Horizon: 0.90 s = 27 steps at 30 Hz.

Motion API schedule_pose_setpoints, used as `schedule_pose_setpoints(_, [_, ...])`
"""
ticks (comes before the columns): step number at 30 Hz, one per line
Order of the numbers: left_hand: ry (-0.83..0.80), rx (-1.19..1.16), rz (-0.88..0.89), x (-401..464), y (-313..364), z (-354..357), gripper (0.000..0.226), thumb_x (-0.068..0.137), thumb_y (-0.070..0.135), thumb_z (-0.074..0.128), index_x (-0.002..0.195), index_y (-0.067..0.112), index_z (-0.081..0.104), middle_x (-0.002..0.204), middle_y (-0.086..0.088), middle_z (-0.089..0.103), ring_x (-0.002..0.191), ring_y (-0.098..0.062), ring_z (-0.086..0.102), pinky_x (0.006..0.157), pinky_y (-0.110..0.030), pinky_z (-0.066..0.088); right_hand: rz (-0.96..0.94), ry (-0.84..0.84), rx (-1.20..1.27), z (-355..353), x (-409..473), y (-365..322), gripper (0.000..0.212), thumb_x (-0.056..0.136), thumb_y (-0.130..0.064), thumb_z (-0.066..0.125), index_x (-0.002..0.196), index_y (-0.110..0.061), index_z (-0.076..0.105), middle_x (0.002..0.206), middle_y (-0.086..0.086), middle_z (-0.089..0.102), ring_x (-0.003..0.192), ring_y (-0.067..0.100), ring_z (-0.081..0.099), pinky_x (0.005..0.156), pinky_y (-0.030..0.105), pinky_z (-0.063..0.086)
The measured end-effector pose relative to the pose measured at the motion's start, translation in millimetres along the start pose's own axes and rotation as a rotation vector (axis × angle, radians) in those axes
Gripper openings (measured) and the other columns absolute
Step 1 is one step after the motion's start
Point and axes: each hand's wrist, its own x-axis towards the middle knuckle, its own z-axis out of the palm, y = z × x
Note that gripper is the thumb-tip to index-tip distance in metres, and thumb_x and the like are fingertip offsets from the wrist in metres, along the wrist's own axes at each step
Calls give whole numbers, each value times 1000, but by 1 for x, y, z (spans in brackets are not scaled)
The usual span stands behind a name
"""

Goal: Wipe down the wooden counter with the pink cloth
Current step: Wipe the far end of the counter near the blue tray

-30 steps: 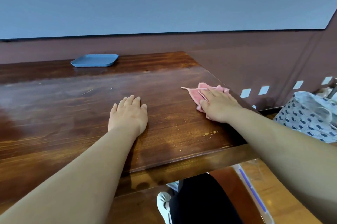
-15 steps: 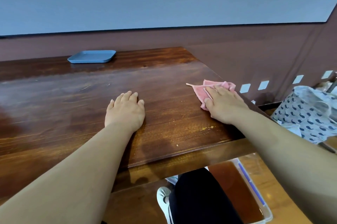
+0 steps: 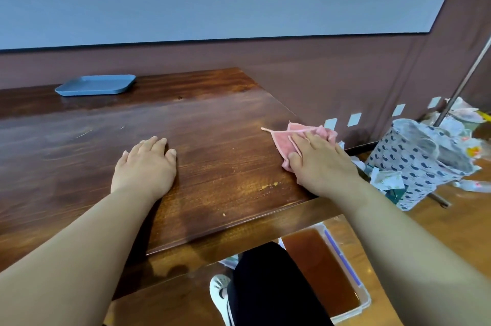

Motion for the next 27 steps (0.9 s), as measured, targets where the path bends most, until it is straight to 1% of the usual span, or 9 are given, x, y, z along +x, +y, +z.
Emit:
schedule_pose_setpoints(6, [8, -11, 7, 0, 0, -2, 53, 102, 43, 23, 150, 23, 33, 159, 2, 23, 146, -21, 17, 119, -43, 11, 62, -134, 9, -13, 38, 4, 49, 102, -39, 29, 149, -28, 35, 157, -2, 31, 139, 26, 27, 112, 47, 26])
schedule_pose_setpoints(9, [0, -15, 8, -1, 0, -4, 53, 102, 43, 23, 150, 22, 32, 159, 2, 23, 147, -20, 17, 119, -43, 11, 48, -123, 26, -16, 34, 7, 48, 103, -39, 29, 150, -28, 33, 157, -2, 31, 138, 26, 26, 109, 47, 28])
schedule_pose_setpoints(14, [4, -22, 19, 0, -1, -1, 54, 102, 44, 24, 150, 22, 33, 159, 1, 24, 146, -22, 18, 118, -44, 12, 6, -68, 34, -6, -8, 34, 52, 101, -40, 27, 152, -30, 31, 163, -4, 25, 149, 22, 19, 118, 48, 20])
schedule_pose_setpoints(17, [-8, -21, 18, 1, -1, -1, 54, 101, 44, 25, 149, 22, 34, 159, 1, 24, 146, -23, 18, 118, -45, 12, 36, -165, 88, -16, 13, 36, 52, 104, -36, 26, 156, -33, 26, 165, -4, 19, 150, 22, 18, 115, 49, 24])
schedule_pose_setpoints(21, [-17, -19, 18, 5, -2, -1, 54, 101, 44, 25, 149, 21, 35, 159, 1, 24, 146, -22, 18, 118, -46, 12, -8, -136, 118, -24, 13, 38, 51, 105, -35, 26, 155, -39, 25, 166, -9, 16, 149, 19, 21, 107, 48, 33])
schedule_pose_setpoints(23, [-15, -18, 19, 7, -4, 1, 54, 101, 44, 25, 148, 21, 36, 159, 0, 25, 146, -23, 19, 118, -47, 13, -103, -125, 138, -22, -7, 49, 50, 105, -31, 29, 155, -38, 29, 163, -12, 21, 138, 10, 35, 105, 44, 36])
schedule_pose_setpoints(24, [-14, -18, 20, 8, -5, 2, 54, 101, 45, 25, 148, 21, 36, 159, 0, 25, 146, -24, 19, 118, -47, 13, -157, -131, 181, -22, -16, 53, 50, 105, -29, 30, 155, -37, 30, 162, -13, 23, 121, -4, 44, 101, 38, 38])
schedule_pose_setpoints(26, [-10, -19, 15, 8, -7, 4, 54, 100, 46, 25, 148, 22, 36, 159, 1, 25, 146, -23, 19, 118, -47, 13, -203, -170, 255, -28, -24, 58, 50, 107, -27, 31, 156, -34, 32, 162, -13, 26, 82, -21, 36, 93, 28, 42])
schedule_pose_setpoints(27, [-8, -14, 16, 9, -7, 4, 55, 100, 46, 25, 148, 22, 36, 159, 1, 25, 146, -23, 19, 118, -47, 13, -200, -183, 243, -32, -24, 57, 49, 108, -27, 32, 157, -32, 32, 163, -13, 24, 82, -21, 34, 98, 31, 41])
